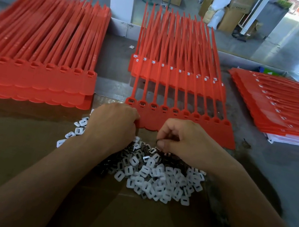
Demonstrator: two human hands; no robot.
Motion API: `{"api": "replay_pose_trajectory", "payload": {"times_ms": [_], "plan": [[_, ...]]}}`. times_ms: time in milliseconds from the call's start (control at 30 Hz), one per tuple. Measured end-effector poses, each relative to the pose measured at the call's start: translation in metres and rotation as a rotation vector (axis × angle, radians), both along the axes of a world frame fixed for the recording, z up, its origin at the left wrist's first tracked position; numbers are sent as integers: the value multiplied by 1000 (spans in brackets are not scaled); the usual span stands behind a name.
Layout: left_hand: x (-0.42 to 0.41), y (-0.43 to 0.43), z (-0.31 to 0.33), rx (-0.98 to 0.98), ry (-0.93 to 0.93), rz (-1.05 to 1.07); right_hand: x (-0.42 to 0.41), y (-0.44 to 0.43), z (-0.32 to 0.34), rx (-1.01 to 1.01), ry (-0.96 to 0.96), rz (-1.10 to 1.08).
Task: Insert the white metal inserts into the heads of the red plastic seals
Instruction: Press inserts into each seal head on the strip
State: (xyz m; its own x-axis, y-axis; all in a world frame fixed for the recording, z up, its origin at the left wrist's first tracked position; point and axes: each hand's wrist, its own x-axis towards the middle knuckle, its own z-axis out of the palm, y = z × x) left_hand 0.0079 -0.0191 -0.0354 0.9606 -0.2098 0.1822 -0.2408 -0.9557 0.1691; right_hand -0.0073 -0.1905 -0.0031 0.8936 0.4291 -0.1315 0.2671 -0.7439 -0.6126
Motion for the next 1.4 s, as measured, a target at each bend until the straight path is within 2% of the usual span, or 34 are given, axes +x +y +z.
{"api": "replay_pose_trajectory", "payload": {"times_ms": [400,567,700,900,1033,1400], "plan": [[-1,0,1,-17,12,-4,0,-8,1,141,45,-41],[-1,0,2,-11,15,1,2,-12,1,118,-16,-44],[-1,0,2,-12,20,-2,10,-20,1,110,-111,-140],[-1,1,2,-12,20,-4,35,-41,-5,182,-233,-400],[-1,0,2,-17,26,-4,51,-48,-10,210,-198,-502],[-1,0,2,-27,18,-1,65,-43,-21,154,-127,-514]]}}
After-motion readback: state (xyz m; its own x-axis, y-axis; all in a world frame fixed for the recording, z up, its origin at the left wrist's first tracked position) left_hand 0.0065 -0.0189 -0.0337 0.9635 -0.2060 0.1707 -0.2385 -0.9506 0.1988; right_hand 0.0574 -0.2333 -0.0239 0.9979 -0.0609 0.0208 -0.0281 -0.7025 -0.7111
